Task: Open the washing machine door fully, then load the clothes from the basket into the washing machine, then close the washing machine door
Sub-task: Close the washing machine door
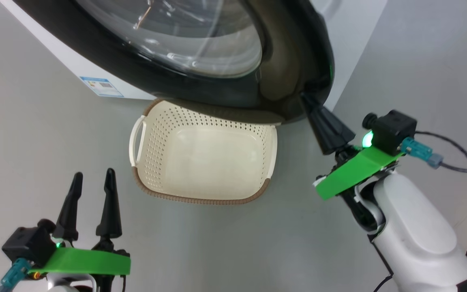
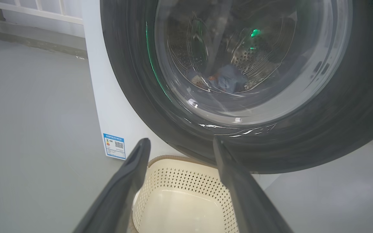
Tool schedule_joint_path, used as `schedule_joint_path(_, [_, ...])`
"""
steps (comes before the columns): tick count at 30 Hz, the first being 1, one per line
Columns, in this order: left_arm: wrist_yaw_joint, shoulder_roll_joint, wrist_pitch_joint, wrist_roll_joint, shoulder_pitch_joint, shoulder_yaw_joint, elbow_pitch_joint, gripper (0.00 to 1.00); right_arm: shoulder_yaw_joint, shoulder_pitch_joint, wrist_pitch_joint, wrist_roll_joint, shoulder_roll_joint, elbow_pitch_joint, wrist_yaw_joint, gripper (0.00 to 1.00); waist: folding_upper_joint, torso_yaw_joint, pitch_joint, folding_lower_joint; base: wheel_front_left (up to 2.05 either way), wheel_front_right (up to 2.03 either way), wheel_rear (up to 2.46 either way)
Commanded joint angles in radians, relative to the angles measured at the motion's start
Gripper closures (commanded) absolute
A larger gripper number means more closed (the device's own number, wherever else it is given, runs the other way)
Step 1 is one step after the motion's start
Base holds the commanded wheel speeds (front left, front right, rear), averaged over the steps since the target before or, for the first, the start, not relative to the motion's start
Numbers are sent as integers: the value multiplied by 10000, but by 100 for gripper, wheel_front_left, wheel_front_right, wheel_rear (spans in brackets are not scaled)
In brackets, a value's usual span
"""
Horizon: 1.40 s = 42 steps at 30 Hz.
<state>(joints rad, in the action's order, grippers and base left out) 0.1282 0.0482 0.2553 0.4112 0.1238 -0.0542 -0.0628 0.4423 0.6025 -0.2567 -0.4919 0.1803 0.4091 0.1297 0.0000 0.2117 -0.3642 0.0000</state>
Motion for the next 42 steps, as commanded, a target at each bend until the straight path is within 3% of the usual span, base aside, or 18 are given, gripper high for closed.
schedule_joint_path(1, [25,165,65,65,263,310,303,0,5,167,-51,123,-90,-202,10,100,0,33,-108,0,0,0,0])
schedule_joint_path(42, [25,72,65,155,1446,-439,698,0,-1829,3134,-51,645,142,263,10,100,0,714,-1720,0,0,0,0])
